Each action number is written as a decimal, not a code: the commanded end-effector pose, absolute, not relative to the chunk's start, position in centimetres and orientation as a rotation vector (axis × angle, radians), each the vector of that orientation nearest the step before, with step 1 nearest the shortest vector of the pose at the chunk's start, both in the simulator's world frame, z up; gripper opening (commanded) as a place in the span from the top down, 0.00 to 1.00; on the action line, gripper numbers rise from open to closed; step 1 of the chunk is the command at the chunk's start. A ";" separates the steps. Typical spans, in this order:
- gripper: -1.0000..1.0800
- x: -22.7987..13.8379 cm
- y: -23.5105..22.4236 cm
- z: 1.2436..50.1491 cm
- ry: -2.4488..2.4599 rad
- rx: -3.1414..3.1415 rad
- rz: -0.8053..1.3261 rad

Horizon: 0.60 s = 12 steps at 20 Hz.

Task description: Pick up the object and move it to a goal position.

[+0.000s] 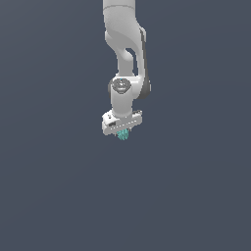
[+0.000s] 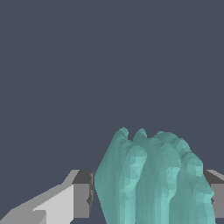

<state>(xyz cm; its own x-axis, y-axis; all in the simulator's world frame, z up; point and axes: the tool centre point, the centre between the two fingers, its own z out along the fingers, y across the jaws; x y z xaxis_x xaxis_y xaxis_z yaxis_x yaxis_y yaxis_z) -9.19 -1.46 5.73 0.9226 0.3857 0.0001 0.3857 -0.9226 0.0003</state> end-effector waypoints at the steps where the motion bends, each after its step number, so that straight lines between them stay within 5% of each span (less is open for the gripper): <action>1: 1.00 -9.2 -3.0 6.1 0.619 3.080 0.000; 12: 1.00 -9.2 -5.1 6.6 0.619 3.080 0.000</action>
